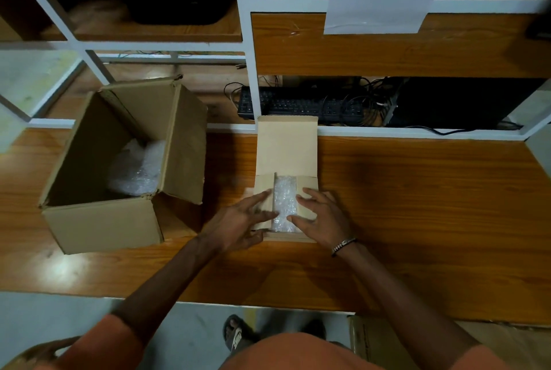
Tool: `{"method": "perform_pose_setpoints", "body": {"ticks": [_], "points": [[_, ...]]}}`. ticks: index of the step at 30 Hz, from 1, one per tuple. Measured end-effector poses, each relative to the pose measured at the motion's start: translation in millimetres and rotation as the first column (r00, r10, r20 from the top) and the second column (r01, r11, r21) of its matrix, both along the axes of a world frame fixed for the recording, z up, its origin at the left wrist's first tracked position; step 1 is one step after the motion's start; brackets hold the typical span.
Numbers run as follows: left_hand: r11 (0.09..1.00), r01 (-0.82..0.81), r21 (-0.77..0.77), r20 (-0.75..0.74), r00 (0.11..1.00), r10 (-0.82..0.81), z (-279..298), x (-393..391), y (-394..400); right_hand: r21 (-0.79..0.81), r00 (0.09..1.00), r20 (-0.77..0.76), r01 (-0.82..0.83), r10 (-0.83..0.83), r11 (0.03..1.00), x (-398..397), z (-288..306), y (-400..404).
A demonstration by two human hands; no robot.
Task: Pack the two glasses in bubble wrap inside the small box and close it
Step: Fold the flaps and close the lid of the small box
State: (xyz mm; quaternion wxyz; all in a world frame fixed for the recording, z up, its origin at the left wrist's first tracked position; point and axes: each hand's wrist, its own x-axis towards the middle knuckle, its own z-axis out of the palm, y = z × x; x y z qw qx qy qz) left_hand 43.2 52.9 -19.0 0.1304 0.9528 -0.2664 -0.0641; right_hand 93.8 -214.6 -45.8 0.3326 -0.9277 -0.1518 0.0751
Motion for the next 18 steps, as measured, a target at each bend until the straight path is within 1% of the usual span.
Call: {"method": "perform_pose_setpoints", "body": {"ticks": [2,4,5,6,10,12,14,16,18], "points": [[1.0,-0.005,-0.018,-0.088,0.996,0.004,0.6,-1.4,-1.9,0.007,1.0,0.003,-0.016,0.016,1.0,3.6,-1.5,-1.7],[0.998,-0.018,-0.063,-0.2,0.98,0.005,2.6,-3.0,-2.5,0.029,0.999,-0.016,-0.031,0.031,0.999,8.0,-2.2,-5.6],[0.998,-0.024,-0.065,-0.23,0.973,0.009,4.4,-3.7,-2.1,0.052,0.999,-0.033,-0.038,0.04,0.998,10.3,-1.8,-7.5],[0.998,-0.028,-0.049,-0.237,0.971,0.016,5.8,-3.8,-1.8,0.075,0.998,-0.047,-0.049,0.052,0.996,12.6,-0.9,-9.6],[0.998,-0.044,0.048,-0.187,0.981,0.052,7.3,1.0,-3.7,0.11,0.991,-0.075,-0.105,0.114,0.988,21.0,-0.1,-16.3],[0.995,-0.073,0.066,-0.188,0.979,0.084,7.8,3.7,-5.2,0.119,0.987,-0.078,-0.129,0.139,0.984,24.0,-1.5,-18.9],[0.992,-0.129,0.009,-0.188,0.974,0.128,4.1,0.7,-5.7,0.128,0.983,-0.082,-0.153,0.164,0.98,25.6,-2.7,-19.7],[0.972,-0.205,-0.113,-0.192,0.965,0.181,-5.6,-7.2,-9.0,0.127,0.985,-0.069,-0.152,0.161,0.98,24.6,-2.8,-18.6],[0.922,-0.303,-0.243,-0.212,0.944,0.254,-16.2,-15.9,-15.9,0.103,0.992,-0.012,-0.123,0.125,0.987,21.1,-4.1,-17.5]]}}
